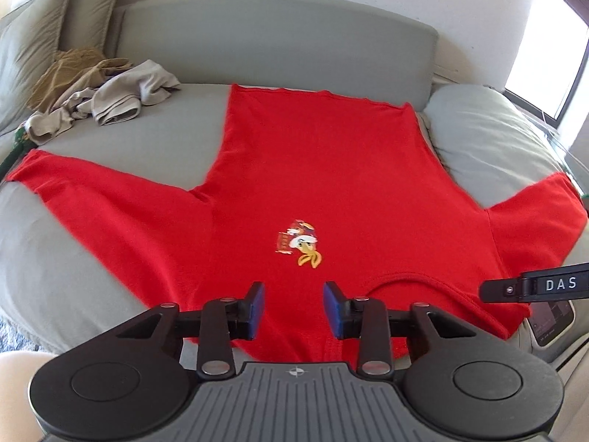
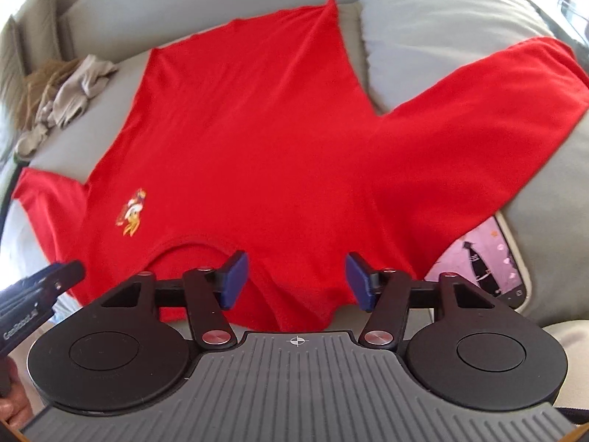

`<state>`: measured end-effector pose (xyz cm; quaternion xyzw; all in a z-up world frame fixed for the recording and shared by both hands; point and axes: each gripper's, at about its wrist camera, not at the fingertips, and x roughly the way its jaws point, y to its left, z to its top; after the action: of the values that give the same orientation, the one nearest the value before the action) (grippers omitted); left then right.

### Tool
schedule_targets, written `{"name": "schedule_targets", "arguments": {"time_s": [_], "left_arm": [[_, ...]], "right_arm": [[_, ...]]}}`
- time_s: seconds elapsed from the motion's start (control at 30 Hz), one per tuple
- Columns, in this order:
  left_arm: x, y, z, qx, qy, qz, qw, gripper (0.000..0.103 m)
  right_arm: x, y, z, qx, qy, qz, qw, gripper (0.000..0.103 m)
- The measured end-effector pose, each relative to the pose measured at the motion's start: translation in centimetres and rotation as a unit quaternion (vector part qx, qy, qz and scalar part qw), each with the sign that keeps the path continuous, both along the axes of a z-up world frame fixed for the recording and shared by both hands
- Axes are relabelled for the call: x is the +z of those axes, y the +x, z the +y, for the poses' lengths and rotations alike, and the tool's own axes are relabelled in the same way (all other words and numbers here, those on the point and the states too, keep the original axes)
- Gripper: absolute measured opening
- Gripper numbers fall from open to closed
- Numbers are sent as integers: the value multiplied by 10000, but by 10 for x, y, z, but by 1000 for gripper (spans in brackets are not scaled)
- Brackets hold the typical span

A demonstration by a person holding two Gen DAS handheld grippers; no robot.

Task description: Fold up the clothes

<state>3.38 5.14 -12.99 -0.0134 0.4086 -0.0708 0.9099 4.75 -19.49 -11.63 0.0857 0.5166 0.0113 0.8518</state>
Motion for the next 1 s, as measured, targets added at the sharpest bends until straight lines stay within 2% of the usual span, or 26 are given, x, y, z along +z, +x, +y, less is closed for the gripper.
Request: {"name": "schedule_targets", "arguments": {"time_s": [0.07,0.13,0.27,0.4,0.5,0.57,0.63,0.67,0.8,0.9,1.0], "left_arm": [[-18,6,-5,-2,173,336,9993,34],[-25,2,-4,-36,225,338,9992,35],[-24,-5,-2,-112,263,404,9988,35],[-23,-11,-1,-146,269,538,9981,34],[-22,-22,-1,-327,312,899,9949,34],[-19,-32,4,-447,224,1182,9917,37],[-12,-42,12,-485,29,1183,9918,39],[-6,-45,15,-455,-56,1034,9936,39],[20,-41,18,-284,-270,285,9988,44],[28,-23,9,-219,-255,-7,9994,44],[14,-4,-7,-257,-8,103,9996,44]], "right_arm": [[-12,4,5,38,-206,172,9996,59],[-26,6,4,12,-315,434,9986,61],[-30,-3,2,147,-354,385,9985,67],[-31,-16,3,272,-454,389,9978,67],[-40,-29,1,450,-176,970,9941,68],[-46,-38,0,570,20,1371,9889,65],[-38,-51,-3,634,92,1222,9904,65],[-33,-57,-5,664,124,1130,9913,67],[0,-56,-21,288,403,149,9987,67],[15,-38,-24,87,430,-306,9986,56],[9,-14,-17,28,294,-268,9992,56]]}}
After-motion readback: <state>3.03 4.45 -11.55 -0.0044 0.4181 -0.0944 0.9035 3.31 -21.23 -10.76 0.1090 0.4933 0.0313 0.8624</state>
